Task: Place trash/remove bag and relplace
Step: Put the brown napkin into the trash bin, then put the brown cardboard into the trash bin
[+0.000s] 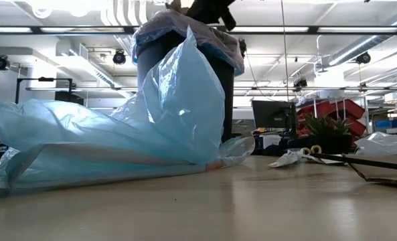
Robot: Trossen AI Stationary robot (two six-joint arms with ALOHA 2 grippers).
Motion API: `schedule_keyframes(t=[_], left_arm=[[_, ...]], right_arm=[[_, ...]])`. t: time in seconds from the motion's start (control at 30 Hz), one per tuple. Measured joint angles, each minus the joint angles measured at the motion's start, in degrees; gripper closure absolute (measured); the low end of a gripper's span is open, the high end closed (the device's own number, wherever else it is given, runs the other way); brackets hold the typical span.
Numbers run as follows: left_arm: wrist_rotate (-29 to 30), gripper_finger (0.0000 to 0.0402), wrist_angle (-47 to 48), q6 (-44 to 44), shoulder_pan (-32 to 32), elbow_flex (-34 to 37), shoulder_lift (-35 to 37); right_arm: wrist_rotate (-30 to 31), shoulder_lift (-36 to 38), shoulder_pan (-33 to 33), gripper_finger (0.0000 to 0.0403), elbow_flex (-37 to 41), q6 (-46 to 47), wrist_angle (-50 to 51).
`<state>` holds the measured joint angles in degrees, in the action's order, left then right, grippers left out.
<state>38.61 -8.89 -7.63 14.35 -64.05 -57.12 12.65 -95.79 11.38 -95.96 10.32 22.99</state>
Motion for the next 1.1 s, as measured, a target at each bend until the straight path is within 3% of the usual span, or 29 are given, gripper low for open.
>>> schedule_keyframes(t=[0.3,0.5,0.77,1.1], left_arm=[[4.08,0.0197,0.46,-0.34,0.00,0.00,-0.24],[4.39,0.0198,1.29,-1.02,0.00,0.00,-0.72],[4.35,0.0212,15.18,-11.78,1.14,0.00,1.10],[2.52,0.0199,24.10,-20.33,1.11,0.00,1.73]], right_arm=[[-5.61,1.99,0.04,0.0181,0.02,5.38,4.75],[-7.37,4.26,0.15,0.0118,0.01,6.65,6.80],[-8.94,6.16,0.40,0.0079,0.00,4.39,13.31],[-12.29,6.32,0.02,0.0061,0.00,6.23,11.18]])
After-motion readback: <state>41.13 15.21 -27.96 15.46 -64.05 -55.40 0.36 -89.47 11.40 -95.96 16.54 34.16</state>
